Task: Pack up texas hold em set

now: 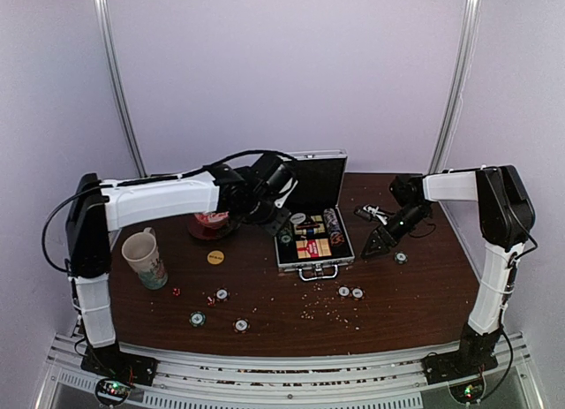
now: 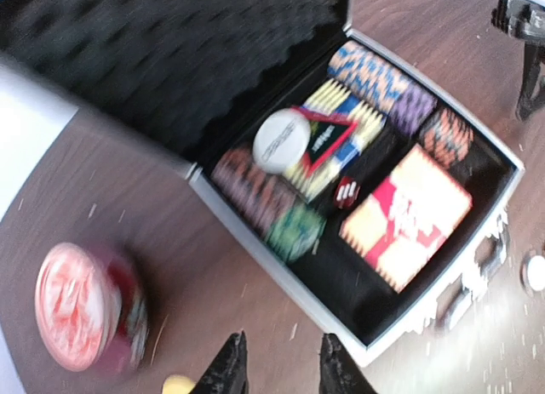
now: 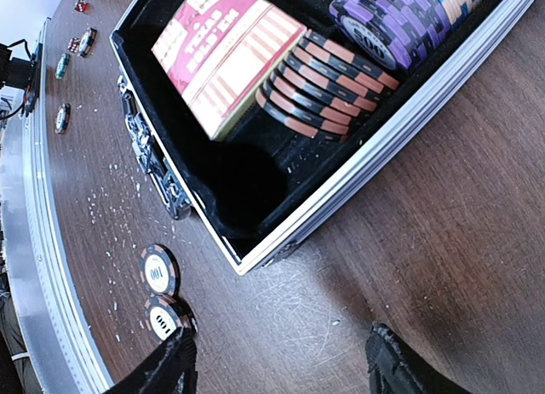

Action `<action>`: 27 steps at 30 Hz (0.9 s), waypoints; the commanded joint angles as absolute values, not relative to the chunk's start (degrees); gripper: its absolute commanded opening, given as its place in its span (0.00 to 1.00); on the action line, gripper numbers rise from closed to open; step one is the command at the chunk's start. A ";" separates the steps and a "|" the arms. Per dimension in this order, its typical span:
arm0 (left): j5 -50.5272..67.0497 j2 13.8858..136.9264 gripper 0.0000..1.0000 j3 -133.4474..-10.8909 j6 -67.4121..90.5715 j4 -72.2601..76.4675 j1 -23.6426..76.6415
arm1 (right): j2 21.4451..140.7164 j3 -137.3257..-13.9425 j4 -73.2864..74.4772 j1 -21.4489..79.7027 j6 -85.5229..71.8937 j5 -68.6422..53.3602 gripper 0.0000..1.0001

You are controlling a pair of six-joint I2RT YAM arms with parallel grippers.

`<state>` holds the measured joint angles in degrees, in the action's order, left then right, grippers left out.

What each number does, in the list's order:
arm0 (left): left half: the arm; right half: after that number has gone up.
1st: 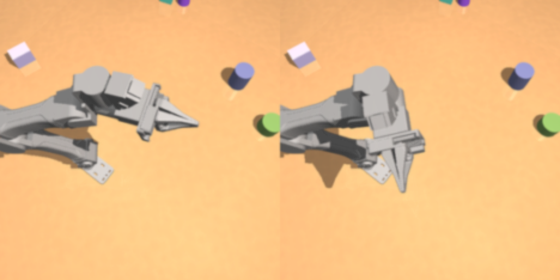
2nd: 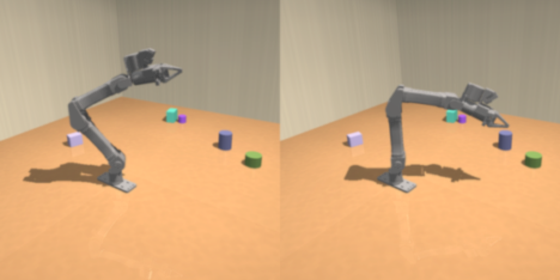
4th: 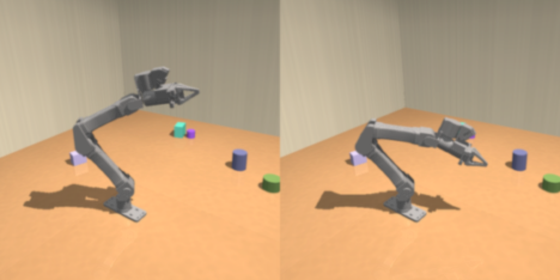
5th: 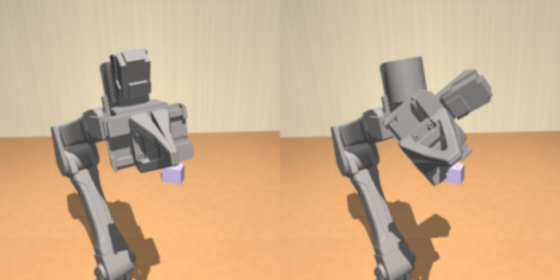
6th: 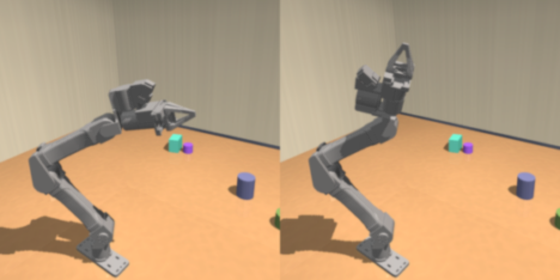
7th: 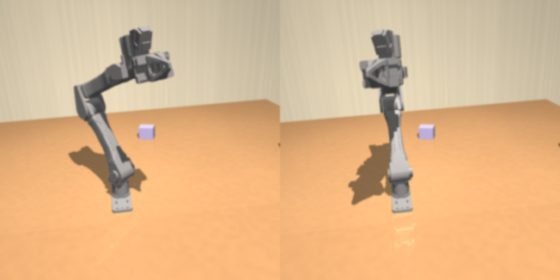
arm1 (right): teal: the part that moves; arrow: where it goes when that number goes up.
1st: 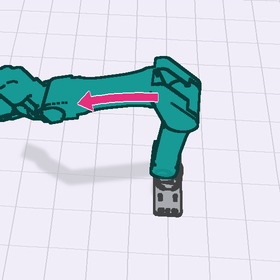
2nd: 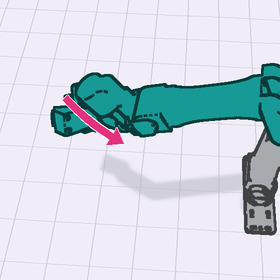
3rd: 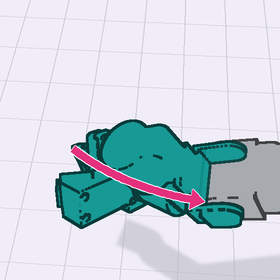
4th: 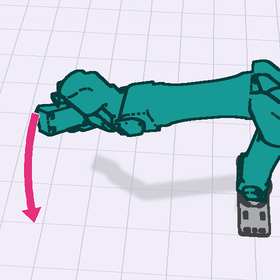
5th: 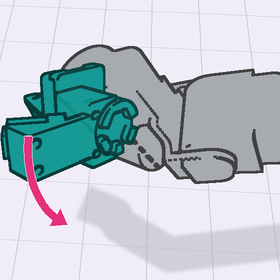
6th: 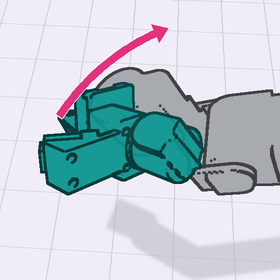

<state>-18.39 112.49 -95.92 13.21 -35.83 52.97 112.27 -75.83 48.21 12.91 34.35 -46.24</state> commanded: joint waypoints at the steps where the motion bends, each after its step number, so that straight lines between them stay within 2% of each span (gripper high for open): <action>1: -21.40 105.39 0.29 -86.04 21.00 -42.26 52.82 | 111.35 -76.88 48.74 13.36 34.96 -46.31 0.69; 6: -19.83 97.41 0.32 -74.20 26.25 -46.52 52.78 | 111.30 -76.99 48.87 13.45 34.99 -46.41 0.69; 10: -12.90 94.13 0.32 -67.88 29.10 -49.53 52.69 | 111.20 -77.03 48.74 13.52 34.83 -46.52 0.69; 17: -6.78 89.68 0.46 -60.83 30.55 -52.81 51.70 | 111.11 -77.07 48.48 13.60 34.55 -46.33 0.69; 27: -7.01 94.19 0.42 -60.73 31.73 -49.54 49.25 | 110.88 -76.91 48.47 13.87 34.54 -45.99 0.69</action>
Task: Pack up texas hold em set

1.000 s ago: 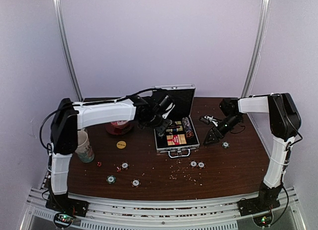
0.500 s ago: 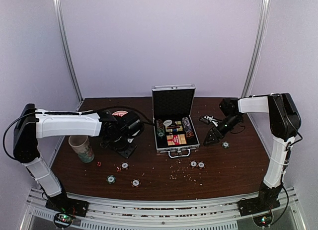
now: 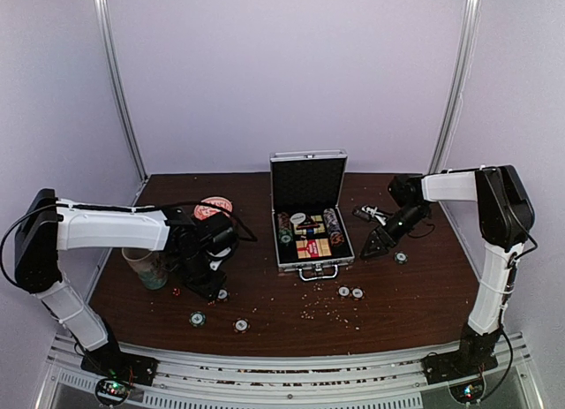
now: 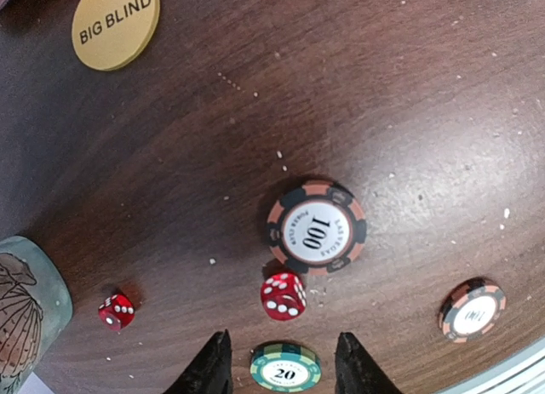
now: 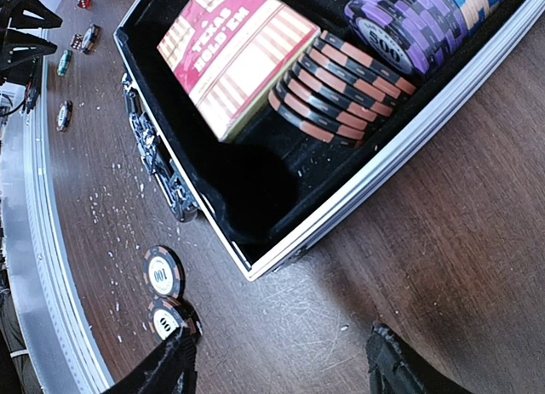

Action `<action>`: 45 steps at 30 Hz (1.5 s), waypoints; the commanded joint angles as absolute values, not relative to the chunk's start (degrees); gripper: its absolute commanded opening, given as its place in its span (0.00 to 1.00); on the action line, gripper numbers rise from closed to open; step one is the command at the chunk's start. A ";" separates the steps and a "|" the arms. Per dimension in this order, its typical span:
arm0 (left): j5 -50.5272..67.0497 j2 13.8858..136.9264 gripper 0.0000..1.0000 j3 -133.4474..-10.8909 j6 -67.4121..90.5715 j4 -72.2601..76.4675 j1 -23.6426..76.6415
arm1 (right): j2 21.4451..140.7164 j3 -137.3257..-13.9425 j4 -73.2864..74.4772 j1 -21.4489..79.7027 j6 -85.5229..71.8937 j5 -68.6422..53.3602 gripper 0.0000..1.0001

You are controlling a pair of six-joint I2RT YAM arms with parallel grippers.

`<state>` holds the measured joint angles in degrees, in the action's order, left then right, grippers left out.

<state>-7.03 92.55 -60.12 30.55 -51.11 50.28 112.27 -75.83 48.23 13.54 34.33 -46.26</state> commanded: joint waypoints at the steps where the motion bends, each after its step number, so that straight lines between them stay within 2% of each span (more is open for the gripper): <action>1: -6.79 94.48 0.42 -60.67 31.75 -49.22 48.93 | 110.98 -76.90 48.50 13.89 34.59 -45.95 0.69; 12: -4.22 98.09 0.36 -58.40 31.03 -45.28 47.72 | 111.53 -76.95 48.54 13.89 34.71 -45.77 0.70; 26: -4.21 96.02 0.12 -57.58 31.20 -48.55 47.77 | 111.58 -76.93 48.48 13.93 34.63 -45.75 0.70; 29: -4.13 94.26 0.07 -61.96 29.96 -51.18 47.74 | 111.70 -76.99 48.48 13.97 34.63 -45.71 0.70; 36: -1.62 95.79 0.06 -76.97 24.72 -49.95 48.34 | 111.37 -77.02 48.52 13.97 34.72 -45.79 0.70; 45: -1.35 109.69 0.04 -95.42 19.02 -38.17 51.30 | 111.27 -77.09 48.58 13.96 34.47 -46.50 0.70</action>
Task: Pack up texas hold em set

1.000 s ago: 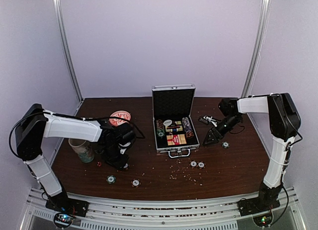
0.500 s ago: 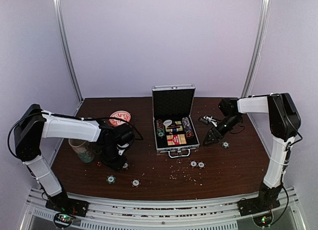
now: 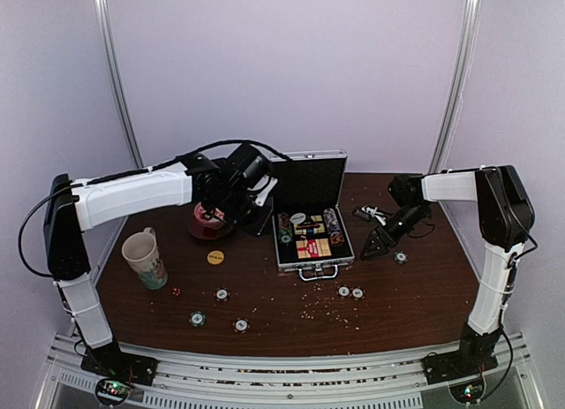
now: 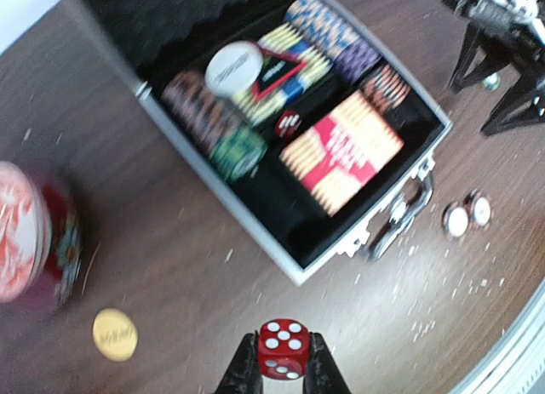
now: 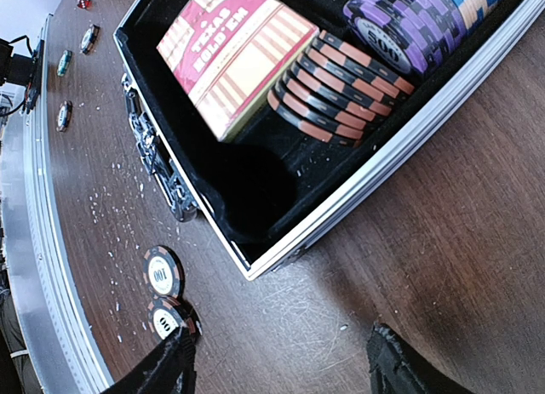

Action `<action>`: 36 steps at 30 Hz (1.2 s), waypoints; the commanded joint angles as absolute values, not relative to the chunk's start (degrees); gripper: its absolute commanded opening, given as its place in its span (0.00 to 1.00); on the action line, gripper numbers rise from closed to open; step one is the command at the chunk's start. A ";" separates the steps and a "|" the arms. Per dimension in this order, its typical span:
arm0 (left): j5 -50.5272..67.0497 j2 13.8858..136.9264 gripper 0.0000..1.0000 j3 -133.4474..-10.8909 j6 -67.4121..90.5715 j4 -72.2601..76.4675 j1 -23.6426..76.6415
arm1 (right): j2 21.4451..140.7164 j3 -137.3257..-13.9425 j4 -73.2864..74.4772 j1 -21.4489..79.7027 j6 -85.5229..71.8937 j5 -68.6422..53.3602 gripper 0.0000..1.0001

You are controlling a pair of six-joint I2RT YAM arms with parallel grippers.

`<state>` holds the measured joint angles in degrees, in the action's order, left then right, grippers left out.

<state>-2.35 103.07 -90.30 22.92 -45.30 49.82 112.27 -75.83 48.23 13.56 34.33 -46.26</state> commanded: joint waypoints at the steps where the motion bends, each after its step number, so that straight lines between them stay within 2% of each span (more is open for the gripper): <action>1: -1.58 111.35 0.04 -96.70 18.54 -36.94 51.65 | 111.16 -77.09 48.55 13.97 34.46 -46.54 0.70; 9: -4.96 123.81 0.04 -107.10 17.21 -29.43 52.38 | 111.83 -77.08 48.36 13.98 34.36 -46.48 0.70; 17: -8.12 133.96 0.03 -115.97 15.10 -28.91 52.37 | 111.85 -77.04 48.36 13.95 34.37 -46.23 0.70; 36: -10.33 142.17 0.03 -121.24 14.06 -28.92 52.25 | 112.35 -77.08 48.26 13.97 34.19 -46.05 0.71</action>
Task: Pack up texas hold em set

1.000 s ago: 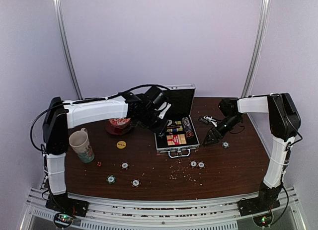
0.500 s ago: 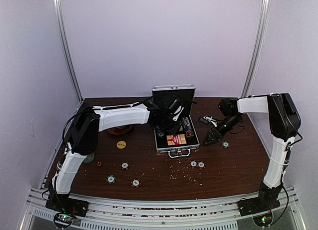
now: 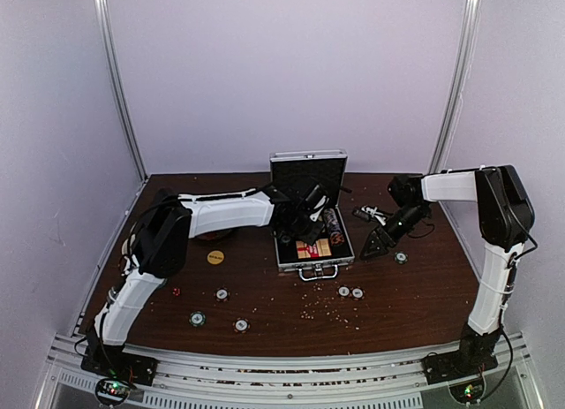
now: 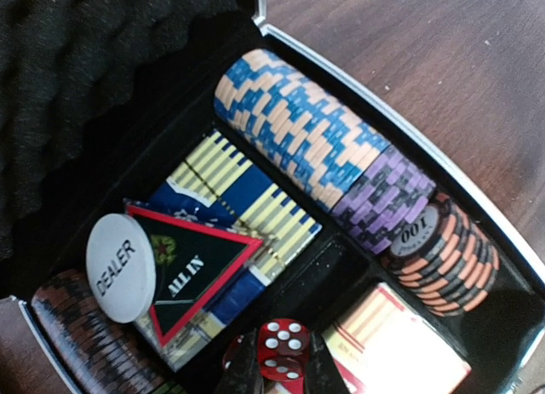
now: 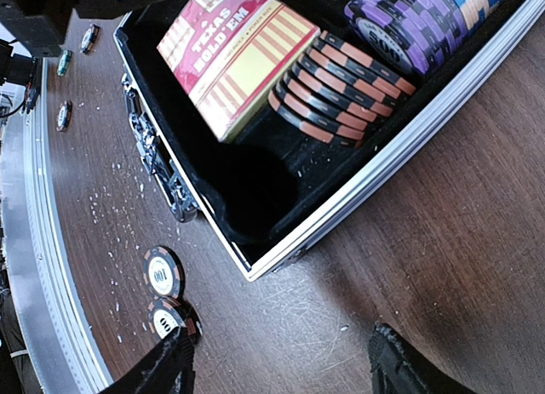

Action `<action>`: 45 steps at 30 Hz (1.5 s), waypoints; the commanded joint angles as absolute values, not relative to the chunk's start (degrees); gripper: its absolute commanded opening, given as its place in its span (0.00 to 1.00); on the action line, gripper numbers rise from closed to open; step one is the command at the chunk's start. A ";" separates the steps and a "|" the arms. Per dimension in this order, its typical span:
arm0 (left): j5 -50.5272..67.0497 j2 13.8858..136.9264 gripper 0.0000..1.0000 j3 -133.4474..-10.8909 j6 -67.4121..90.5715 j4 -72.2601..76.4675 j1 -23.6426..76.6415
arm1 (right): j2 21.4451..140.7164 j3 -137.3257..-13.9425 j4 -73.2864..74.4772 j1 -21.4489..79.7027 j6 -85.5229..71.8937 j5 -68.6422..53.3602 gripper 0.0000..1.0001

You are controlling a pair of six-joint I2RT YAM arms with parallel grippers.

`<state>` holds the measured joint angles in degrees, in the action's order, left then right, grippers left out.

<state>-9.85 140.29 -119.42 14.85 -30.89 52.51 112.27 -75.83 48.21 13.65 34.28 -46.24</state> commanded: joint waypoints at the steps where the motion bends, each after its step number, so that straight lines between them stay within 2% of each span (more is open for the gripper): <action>1: -10.36 142.53 0.03 -121.40 14.08 -29.06 52.25 | 112.43 -77.08 48.25 13.96 34.17 -46.05 0.71; 8: -10.45 143.43 0.04 -121.91 14.35 -29.81 52.21 | 112.67 -77.17 48.35 13.96 34.18 -46.05 0.71; 19: -10.20 142.88 0.13 -121.99 14.33 -30.44 52.21 | 112.69 -77.22 48.45 13.93 34.19 -46.05 0.72; 33: -10.82 135.61 0.21 -119.48 13.72 -30.85 52.29 | 112.63 -77.26 48.61 14.04 34.23 -46.12 0.73; 38: -10.41 131.71 0.28 -116.82 13.10 -31.18 52.62 | 112.63 -77.26 48.70 14.15 34.28 -46.08 0.73; 45: -15.08 118.56 0.27 -102.58 14.75 -31.55 55.59 | 112.26 -77.21 48.62 14.24 34.27 -46.05 0.73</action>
<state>-11.94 127.09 -109.78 13.98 -31.40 53.32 112.31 -75.83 48.23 13.89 34.28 -46.24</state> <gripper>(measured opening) 0.274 0.732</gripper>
